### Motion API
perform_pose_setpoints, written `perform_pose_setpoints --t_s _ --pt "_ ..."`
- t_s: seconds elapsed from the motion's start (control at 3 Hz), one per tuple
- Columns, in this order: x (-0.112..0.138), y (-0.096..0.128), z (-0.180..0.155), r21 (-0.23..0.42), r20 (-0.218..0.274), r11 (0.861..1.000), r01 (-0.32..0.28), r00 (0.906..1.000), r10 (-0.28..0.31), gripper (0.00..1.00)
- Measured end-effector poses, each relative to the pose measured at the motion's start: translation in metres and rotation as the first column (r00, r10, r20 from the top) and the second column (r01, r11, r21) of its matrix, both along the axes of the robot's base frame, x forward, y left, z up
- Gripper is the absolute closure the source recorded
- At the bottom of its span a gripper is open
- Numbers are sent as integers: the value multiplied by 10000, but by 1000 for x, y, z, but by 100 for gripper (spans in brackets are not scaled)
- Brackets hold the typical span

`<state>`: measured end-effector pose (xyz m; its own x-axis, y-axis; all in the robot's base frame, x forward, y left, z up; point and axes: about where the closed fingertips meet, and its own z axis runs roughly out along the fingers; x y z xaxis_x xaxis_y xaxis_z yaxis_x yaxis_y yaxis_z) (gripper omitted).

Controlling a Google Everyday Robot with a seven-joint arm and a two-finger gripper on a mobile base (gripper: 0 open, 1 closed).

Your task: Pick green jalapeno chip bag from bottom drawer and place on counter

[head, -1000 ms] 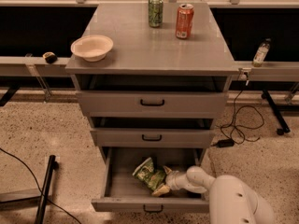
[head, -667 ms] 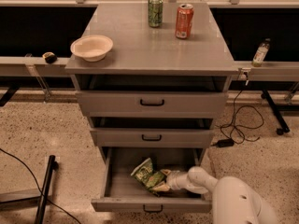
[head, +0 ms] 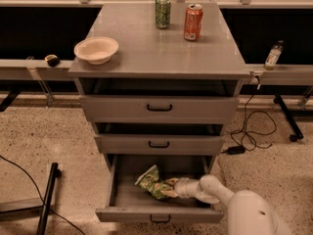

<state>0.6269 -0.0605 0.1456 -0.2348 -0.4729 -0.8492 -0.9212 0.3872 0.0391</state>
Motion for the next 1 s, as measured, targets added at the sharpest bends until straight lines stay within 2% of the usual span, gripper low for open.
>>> perform_pose_setpoints --t_s 0.33,0.67,1.0 --pt "7 -12 39 1404 729 9900 124 9971 -228 99" --pt "3 -58 130 2426 2350 9697 -298 9716 -289 100" --pt "-33 -87 223 2617 3010 9574 -1221 9528 393 100"
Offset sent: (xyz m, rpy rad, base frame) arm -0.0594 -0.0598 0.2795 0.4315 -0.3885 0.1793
